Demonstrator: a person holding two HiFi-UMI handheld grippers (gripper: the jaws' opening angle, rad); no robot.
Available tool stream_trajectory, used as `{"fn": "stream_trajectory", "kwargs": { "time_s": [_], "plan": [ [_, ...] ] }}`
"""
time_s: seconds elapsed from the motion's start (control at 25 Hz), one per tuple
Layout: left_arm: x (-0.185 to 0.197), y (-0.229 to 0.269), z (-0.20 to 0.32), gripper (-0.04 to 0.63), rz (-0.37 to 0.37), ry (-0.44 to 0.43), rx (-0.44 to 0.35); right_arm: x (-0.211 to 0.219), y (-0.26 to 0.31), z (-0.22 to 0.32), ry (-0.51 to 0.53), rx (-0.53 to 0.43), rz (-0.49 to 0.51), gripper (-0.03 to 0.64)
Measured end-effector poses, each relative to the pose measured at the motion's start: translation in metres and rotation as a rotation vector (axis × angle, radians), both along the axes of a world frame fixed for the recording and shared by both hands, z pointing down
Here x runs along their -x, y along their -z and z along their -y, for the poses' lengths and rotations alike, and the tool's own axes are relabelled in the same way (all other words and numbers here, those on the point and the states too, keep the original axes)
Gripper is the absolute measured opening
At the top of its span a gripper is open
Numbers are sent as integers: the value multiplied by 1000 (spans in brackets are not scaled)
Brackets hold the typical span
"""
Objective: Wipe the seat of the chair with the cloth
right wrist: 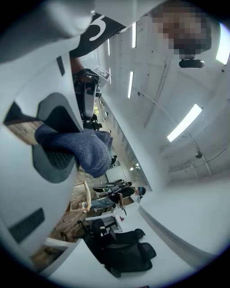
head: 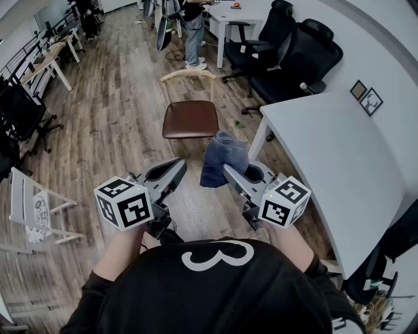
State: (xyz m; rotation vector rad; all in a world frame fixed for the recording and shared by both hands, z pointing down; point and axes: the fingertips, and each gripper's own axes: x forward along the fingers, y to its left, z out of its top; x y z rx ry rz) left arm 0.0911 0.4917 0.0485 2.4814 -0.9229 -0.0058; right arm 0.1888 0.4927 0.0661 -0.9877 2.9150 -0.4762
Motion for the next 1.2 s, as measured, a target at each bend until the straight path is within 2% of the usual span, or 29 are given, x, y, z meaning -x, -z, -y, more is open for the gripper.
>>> {"fn": "stream_trajectory", "kwargs": {
  "time_s": [0.4,0.84,1.0,1.2],
  "plan": [
    [-9,-2,-5,14,-5,-2,3,-9,1,-2,-3,-6,0,69],
    [0,-27,7,14,4,11,59,-3,-28,12,9,83,23,72],
    [10,-39,27,14,-8,11,91,6,-39,31,6,122,22,72],
    [27,-57,78,14,-34,-2,127,19,-52,78,-17,153,17,72]
  ]
}}
